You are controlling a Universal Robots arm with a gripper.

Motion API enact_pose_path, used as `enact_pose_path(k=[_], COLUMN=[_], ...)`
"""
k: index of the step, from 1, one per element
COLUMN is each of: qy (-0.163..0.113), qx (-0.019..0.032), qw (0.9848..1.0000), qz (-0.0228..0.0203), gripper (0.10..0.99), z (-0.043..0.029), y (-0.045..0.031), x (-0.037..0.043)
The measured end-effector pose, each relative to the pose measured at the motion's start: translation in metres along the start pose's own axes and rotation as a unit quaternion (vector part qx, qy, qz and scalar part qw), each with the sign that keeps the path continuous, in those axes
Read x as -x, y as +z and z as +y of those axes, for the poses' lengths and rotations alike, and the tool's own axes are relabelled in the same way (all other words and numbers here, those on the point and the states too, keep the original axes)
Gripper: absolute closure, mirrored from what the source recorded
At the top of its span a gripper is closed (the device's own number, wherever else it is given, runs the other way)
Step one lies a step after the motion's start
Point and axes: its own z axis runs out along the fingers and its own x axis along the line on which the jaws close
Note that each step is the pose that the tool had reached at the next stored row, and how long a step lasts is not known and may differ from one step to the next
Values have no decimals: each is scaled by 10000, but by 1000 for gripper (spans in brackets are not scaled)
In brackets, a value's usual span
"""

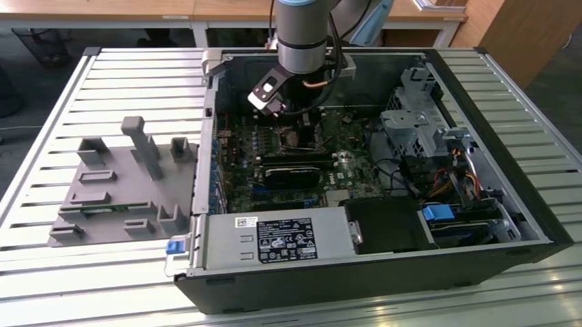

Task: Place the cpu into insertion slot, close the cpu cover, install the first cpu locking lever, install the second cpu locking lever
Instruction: 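Place the cpu into insertion slot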

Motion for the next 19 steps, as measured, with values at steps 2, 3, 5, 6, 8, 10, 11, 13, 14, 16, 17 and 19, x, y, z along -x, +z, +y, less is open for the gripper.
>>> enact_pose_path(k=[2,3,5,6,8,10,11,13,14,16,17,19], qy=[0,0,0,0,0,0,0,0,0,0,0,-1], qx=[0,0,0,0,0,0,-1,0,0,-1,-4,-17], qw=[10000,10000,10000,10000,10000,10000,10000,10000,10000,10000,10000,10000], qz=[0,0,0,0,0,-1,-1,0,0,1,2,4], gripper=[471,471,471,471,471,471,471,471,471,471,471,549], z=[3,4,6,6,6,7,7,8,9,11,13,17], y=[1,1,1,1,1,0,-4,-27,-40,-72,-94,-133], x=[-3,-4,-6,-6,-6,-6,-6,-5,-4,-3,-2,-1])
